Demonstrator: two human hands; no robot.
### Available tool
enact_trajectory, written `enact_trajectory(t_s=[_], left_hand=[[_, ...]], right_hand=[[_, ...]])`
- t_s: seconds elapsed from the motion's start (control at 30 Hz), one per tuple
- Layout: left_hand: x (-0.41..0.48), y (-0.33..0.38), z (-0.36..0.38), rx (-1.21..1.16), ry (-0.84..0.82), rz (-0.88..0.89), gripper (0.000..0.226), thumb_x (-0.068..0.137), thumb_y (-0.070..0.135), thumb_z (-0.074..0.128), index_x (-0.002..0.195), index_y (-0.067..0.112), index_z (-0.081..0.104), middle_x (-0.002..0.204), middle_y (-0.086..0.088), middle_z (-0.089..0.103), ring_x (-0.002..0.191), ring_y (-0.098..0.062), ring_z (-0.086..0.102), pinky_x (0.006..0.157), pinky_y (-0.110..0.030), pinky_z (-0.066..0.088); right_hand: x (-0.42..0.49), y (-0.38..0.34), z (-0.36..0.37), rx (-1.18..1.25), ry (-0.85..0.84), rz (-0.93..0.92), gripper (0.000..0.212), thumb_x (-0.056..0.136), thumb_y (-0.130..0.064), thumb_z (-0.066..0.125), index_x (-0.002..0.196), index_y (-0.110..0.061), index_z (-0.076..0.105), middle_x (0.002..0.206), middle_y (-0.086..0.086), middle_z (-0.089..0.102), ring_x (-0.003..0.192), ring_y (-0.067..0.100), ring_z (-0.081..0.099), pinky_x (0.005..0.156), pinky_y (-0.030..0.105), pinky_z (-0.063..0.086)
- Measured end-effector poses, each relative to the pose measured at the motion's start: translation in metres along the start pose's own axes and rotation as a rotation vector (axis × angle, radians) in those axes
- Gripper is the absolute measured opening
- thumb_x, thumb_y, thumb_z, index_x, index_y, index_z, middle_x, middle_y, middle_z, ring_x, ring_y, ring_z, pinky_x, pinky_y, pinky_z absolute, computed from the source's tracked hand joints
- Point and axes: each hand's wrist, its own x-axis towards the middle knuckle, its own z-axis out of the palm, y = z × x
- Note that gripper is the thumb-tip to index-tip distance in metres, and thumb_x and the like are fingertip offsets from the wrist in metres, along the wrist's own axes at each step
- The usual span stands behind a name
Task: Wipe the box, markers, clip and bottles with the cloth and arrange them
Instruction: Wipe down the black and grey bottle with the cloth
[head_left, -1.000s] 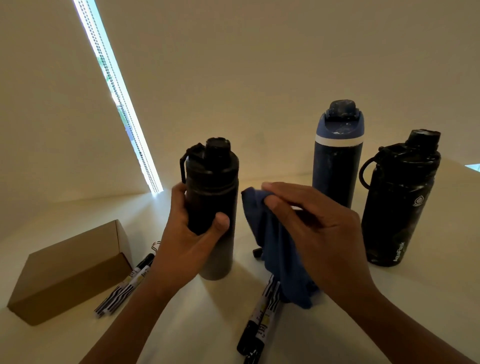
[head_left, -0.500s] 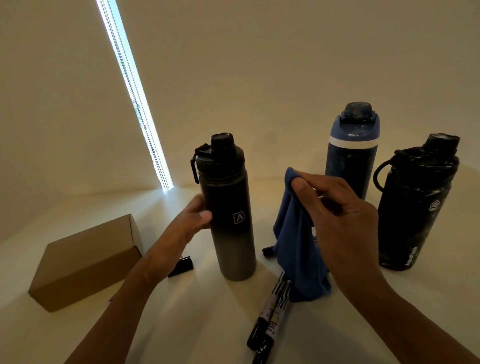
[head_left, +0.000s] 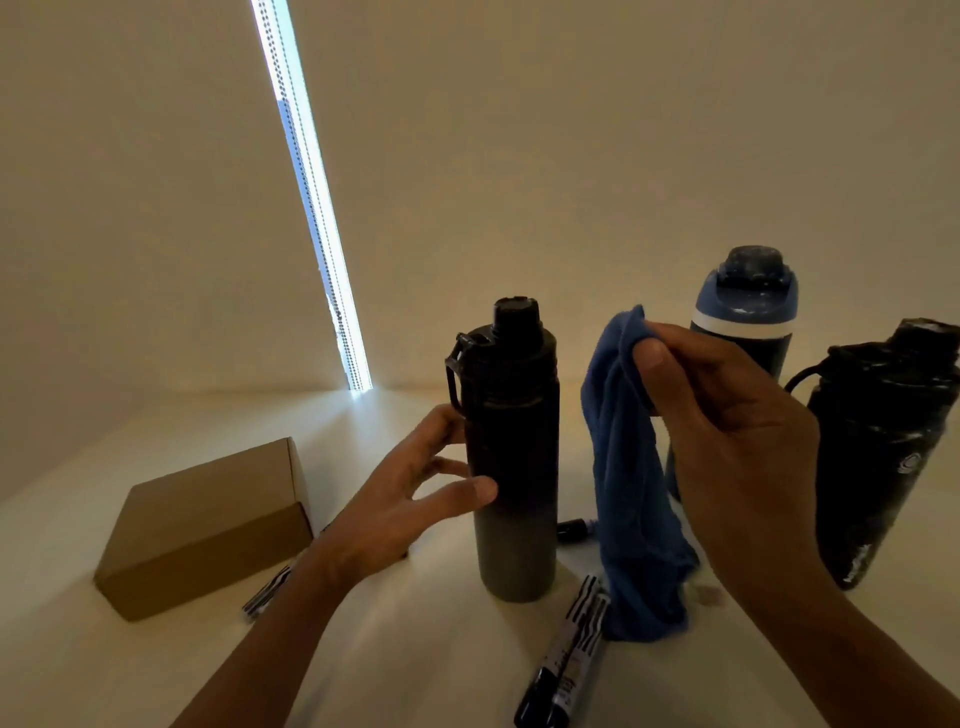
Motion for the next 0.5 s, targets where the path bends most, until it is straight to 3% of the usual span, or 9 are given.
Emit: enact_trajectory(t_s=[0.07,0.17,0.27,0.4,0.5], left_hand=[[-0.001,0.001,-0.002,0.037,-0.026,-0.002,0.061,0.089,0.046,0.072,0.144,0.045,0.047,0.144,0.023,0.058,0.135,-0.008,0.056,0.109,-0.036,0.052],[-0.002,0.002,0.003,0.064,0.036,0.017,0.067,0.081,0.051,0.080,0.142,0.038,0.053,0.137,0.017,0.064,0.127,-0.013,0.061,0.103,-0.037,0.056],[-0.001,0.004,0.011,0.076,0.142,0.022,0.074,0.072,0.054,0.088,0.135,0.039,0.054,0.127,0.020,0.065,0.119,-0.008,0.062,0.092,-0.029,0.058],[-0.002,0.001,0.009,0.000,-0.024,0.027,0.075,0.080,0.056,0.075,0.147,0.043,0.042,0.145,0.027,0.053,0.137,-0.001,0.050,0.105,-0.023,0.049],[-0.003,-0.001,0.006,0.024,-0.011,0.054,0.064,0.086,0.049,0.074,0.144,0.040,0.049,0.142,0.023,0.060,0.135,-0.005,0.055,0.108,-0.027,0.047]], right_hand=[[0.004,0.000,0.008,0.004,-0.035,-0.008,0.027,0.097,-0.032,0.066,0.123,-0.031,0.072,0.116,-0.014,0.073,0.111,0.010,0.069,0.092,0.026,0.056],[0.005,0.003,0.017,0.034,-0.070,-0.014,0.027,0.098,-0.029,0.065,0.124,-0.031,0.071,0.120,-0.015,0.072,0.116,0.009,0.067,0.095,0.025,0.055],[0.002,0.004,0.019,0.069,-0.083,-0.042,0.026,0.099,-0.022,0.062,0.124,-0.025,0.070,0.119,-0.015,0.073,0.118,0.006,0.066,0.097,0.020,0.052],[0.001,0.004,0.016,0.054,-0.071,-0.076,0.025,0.101,-0.020,0.059,0.125,-0.024,0.069,0.123,-0.016,0.072,0.120,0.004,0.064,0.102,0.020,0.050],[0.001,0.002,0.014,0.049,-0.077,-0.097,0.027,0.102,-0.022,0.058,0.126,-0.023,0.068,0.125,-0.014,0.071,0.122,0.006,0.064,0.103,0.024,0.051]])
